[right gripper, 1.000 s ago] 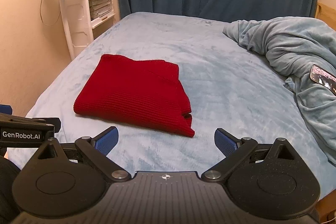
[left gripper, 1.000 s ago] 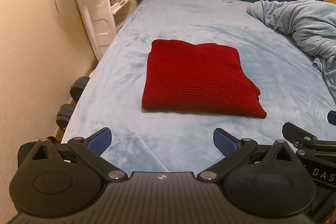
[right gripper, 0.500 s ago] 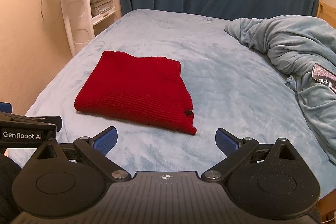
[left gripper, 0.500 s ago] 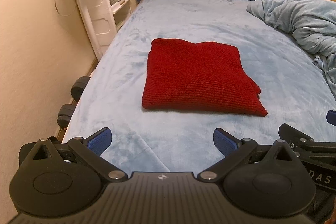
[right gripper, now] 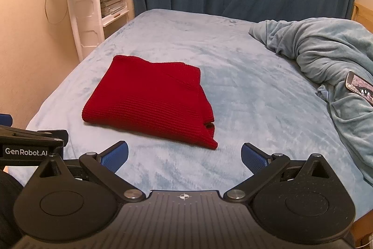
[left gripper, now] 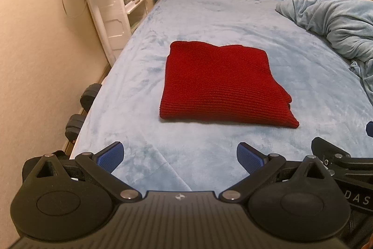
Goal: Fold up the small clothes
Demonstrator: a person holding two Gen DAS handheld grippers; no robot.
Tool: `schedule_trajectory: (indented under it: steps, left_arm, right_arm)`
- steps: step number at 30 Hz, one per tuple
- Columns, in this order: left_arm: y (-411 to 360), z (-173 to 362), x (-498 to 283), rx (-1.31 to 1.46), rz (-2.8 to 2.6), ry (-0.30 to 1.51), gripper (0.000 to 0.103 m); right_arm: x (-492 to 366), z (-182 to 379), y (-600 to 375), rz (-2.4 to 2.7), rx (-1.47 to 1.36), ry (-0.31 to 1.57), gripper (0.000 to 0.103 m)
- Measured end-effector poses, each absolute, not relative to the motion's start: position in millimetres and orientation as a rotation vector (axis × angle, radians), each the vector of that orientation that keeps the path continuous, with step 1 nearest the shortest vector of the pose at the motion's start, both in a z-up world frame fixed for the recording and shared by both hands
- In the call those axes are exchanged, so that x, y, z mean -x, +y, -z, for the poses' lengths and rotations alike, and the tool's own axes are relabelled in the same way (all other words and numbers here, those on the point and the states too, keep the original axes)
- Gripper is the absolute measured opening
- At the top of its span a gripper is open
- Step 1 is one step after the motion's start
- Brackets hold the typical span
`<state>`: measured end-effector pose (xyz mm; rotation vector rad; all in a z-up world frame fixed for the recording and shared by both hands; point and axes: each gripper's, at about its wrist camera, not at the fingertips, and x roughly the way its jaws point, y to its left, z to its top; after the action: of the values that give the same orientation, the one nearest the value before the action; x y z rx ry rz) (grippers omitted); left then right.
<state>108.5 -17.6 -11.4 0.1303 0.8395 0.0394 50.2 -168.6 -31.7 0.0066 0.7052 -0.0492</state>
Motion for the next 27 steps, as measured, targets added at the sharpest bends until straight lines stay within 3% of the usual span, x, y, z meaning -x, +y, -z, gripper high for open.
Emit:
schedule_trajectory:
  steps: [27]
  left_arm:
    - [-12.5,10.1,-109.1,-0.127,-0.042,0.843,0.103]
  right_arm:
    - [-48.7,32.1,-166.9,0.030,0.009,0.703,0.102]
